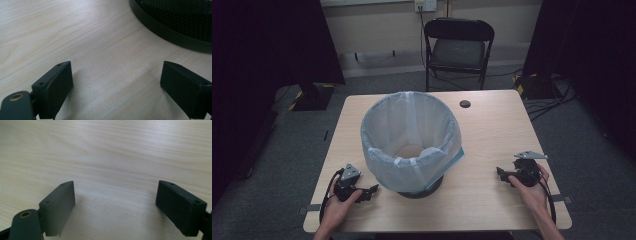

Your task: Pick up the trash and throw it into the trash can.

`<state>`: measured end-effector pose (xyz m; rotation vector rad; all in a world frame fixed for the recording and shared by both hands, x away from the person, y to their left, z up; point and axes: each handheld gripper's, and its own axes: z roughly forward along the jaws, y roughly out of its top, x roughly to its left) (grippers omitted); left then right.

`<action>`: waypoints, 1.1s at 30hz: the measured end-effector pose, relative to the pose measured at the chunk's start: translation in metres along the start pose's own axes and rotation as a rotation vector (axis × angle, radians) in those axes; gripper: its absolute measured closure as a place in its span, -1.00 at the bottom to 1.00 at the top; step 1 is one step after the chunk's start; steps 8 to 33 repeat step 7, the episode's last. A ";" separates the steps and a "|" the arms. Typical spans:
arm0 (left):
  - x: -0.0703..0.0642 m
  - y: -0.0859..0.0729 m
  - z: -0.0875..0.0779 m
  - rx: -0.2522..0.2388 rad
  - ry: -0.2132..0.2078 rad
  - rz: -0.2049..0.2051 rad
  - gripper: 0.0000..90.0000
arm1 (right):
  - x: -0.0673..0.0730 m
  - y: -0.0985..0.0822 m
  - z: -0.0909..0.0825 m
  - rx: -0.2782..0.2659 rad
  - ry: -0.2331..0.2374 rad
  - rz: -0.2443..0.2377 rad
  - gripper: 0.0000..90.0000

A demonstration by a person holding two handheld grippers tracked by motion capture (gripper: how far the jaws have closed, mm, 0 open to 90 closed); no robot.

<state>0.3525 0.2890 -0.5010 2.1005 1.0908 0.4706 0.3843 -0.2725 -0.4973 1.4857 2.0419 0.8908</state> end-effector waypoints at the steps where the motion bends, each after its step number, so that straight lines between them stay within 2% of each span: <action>1: 0.000 0.000 0.000 0.000 0.000 0.000 -0.76 | 0.002 -0.002 0.000 -0.013 -0.016 -0.013 -0.68; 33: 0.000 0.000 0.000 0.000 0.000 0.000 -0.76 | 0.002 -0.002 0.000 -0.014 -0.021 -0.011 -0.68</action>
